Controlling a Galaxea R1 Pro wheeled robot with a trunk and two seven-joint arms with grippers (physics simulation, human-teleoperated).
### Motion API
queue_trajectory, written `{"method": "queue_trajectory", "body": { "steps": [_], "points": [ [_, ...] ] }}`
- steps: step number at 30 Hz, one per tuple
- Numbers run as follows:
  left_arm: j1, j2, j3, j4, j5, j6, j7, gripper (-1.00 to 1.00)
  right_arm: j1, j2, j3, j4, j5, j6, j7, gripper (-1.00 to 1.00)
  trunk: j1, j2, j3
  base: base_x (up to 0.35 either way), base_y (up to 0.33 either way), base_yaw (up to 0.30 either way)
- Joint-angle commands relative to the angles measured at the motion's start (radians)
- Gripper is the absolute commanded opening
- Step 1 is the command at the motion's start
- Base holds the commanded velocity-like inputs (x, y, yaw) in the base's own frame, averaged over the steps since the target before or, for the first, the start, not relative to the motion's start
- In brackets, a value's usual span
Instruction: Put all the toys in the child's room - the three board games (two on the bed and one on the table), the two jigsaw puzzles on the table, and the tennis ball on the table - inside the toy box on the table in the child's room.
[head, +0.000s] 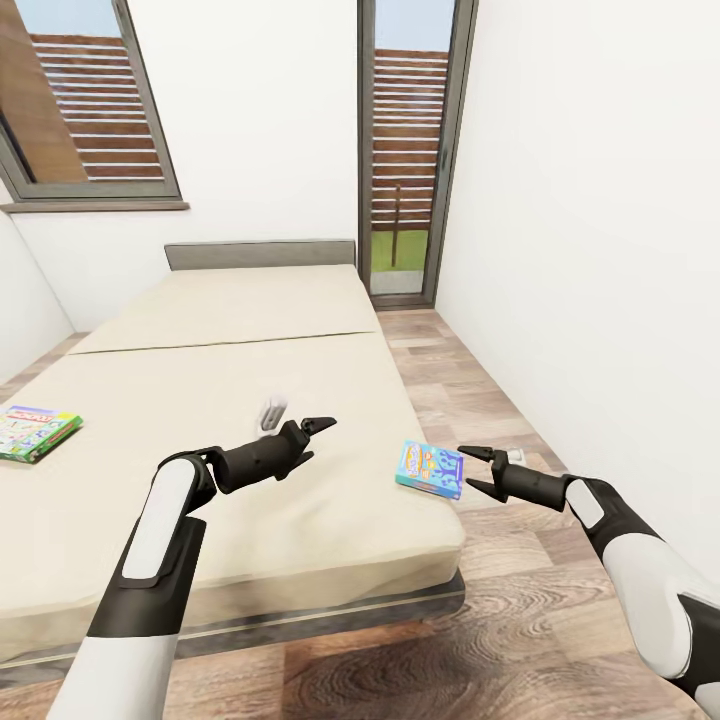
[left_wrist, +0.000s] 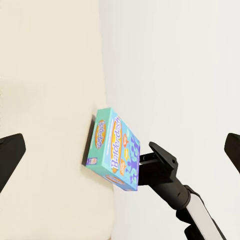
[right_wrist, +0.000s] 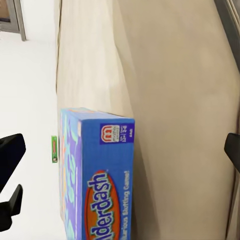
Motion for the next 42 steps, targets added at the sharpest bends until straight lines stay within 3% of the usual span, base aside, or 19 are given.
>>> {"method": "queue_trajectory", "body": {
  "steps": [1, 42],
  "points": [
    [-0.001, 0.0, 0.001, -0.001, 0.01, 0.002, 0.01, 1.0, -0.001, 0.0, -0.005, 0.0, 0.005, 0.004, 0.004, 1.0, 0.0, 0.0, -0.001, 0.0, 0.0, 0.0],
    [-0.001, 0.0, 0.0, 0.0, 0.01, 0.002, 0.014, 1.0, 0.008, 0.012, -0.003, 0.0, 0.006, 0.002, 0.031, 1.0, 0.0, 0.0, 0.005, 0.0, 0.0, 0.055]
  ]
}}
